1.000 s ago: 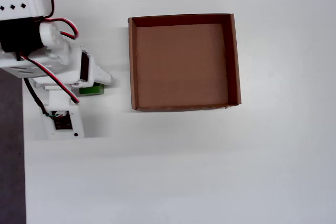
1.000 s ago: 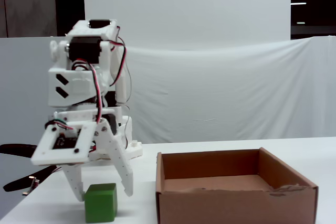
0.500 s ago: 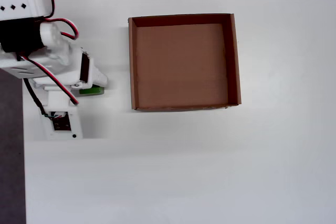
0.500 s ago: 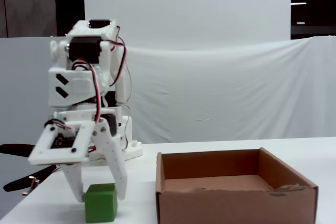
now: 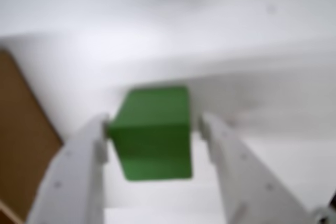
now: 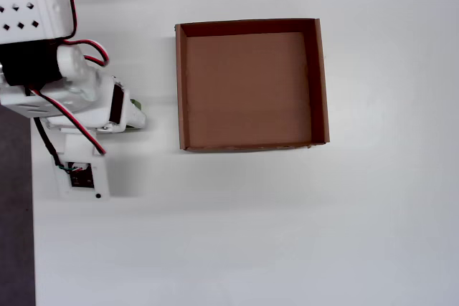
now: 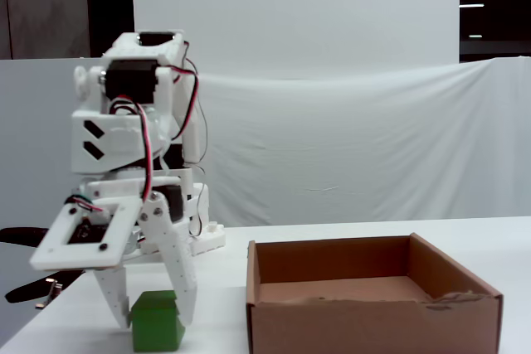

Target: Grasp a green cube and put it in a box.

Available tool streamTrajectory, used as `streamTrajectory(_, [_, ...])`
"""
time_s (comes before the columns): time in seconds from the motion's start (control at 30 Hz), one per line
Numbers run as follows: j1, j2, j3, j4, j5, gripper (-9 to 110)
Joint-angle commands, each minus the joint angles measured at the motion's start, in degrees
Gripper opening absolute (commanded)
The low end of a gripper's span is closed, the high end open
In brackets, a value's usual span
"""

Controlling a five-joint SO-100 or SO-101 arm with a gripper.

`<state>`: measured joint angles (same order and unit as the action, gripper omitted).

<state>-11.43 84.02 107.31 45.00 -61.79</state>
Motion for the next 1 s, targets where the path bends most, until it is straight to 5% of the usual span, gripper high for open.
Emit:
streamTrajectory(0.0, [-0.35,0.70,-3.34,0.44,0.26,21])
streamTrajectory(0.6, [-0.26,0.88,-5.01,2.02,1.49,14])
streamTrajectory(0.97, [-1.58,1.67,-17.67,13.54,4.13,15])
